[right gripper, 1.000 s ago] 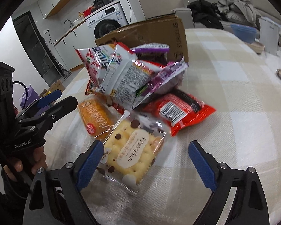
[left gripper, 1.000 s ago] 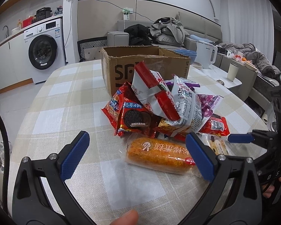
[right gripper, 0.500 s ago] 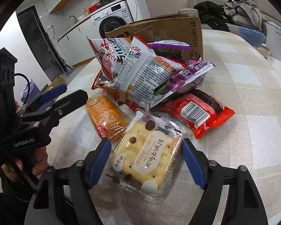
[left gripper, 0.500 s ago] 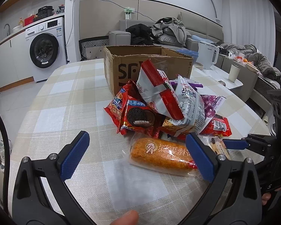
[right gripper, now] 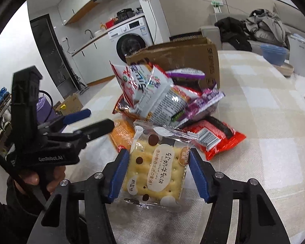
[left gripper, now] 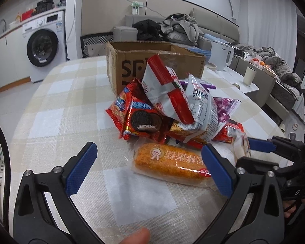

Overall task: Organize snacks
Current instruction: 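Lower the right gripper onto the chocolate-chip cracker pack and close, then grasp the orange sponge-cake bar with the left gripper while right holds the cracker pack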

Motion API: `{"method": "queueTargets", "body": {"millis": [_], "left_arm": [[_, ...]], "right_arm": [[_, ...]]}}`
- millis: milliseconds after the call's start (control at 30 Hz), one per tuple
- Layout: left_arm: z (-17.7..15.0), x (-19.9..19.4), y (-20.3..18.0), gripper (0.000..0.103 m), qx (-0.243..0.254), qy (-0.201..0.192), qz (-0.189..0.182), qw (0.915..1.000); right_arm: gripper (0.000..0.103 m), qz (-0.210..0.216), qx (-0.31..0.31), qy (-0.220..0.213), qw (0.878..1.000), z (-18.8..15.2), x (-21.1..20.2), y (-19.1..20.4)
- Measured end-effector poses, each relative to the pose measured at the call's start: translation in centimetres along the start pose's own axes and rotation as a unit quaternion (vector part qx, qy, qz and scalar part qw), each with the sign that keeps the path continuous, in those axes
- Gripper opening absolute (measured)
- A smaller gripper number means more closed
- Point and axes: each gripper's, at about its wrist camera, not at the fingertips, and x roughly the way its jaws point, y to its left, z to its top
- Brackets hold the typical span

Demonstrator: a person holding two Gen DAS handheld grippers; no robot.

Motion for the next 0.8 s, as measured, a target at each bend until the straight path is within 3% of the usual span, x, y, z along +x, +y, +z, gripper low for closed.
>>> {"method": "queueTargets", "body": {"millis": [333, 667, 800], "left_arm": [[0.3, 3.4, -1.3, 0.102, -0.037, 0.051, 0.039, 0.9972], [0.7, 7.1, -3.6, 0.102, -0.03, 0.087, 0.08, 0.9925], [0.4, 7.4, -2.7, 0.102, -0.051, 0.102, 0.067, 0.9912]], "right_arm": [[0.06, -0.03, -0.008, -0.075, 0.997, 1.4, -2.6, -0.5], [0.06, -0.039, -0.008, -0.082, 0.996, 1.6, -2.7, -1.6], [0.06, -0.04, -0.009, -0.081, 0.996, 1.4, -2.8, -1.7]]}}
